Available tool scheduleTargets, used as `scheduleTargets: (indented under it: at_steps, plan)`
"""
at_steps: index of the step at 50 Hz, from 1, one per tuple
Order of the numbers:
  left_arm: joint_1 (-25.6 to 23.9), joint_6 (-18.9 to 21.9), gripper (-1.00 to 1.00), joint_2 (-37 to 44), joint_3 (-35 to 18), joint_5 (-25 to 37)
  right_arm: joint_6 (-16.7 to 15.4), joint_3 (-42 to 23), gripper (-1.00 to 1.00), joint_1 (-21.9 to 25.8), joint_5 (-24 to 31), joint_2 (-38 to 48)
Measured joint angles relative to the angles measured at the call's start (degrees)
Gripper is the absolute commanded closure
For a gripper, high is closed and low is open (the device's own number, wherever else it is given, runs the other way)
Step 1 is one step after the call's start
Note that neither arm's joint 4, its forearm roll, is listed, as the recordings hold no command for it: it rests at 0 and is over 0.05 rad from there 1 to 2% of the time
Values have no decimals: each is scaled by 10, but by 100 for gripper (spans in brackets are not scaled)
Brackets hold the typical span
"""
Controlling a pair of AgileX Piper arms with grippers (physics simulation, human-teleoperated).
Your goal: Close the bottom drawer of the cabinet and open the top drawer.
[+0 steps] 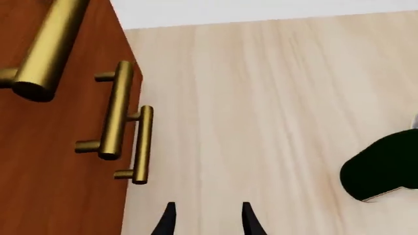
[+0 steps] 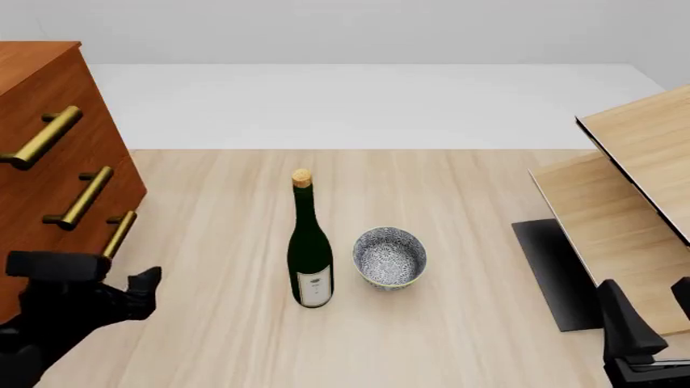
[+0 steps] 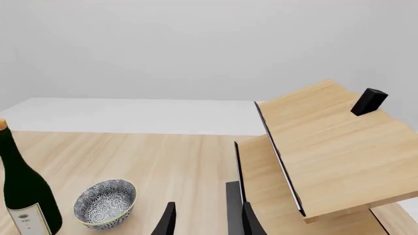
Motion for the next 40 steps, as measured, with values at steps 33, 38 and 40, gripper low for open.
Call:
scheduleTargets:
  at_steps: [33,38,40]
  plan:
    - [-86,288,-100,-118,-52,64,-1,2,-100,1,7,-9]
    - [-89,328,-100,-127,-68,76,0,2,-100,1,8,-10]
    - [-90,346,-100,-130,-71,77,0,2,-100,1,8,-10]
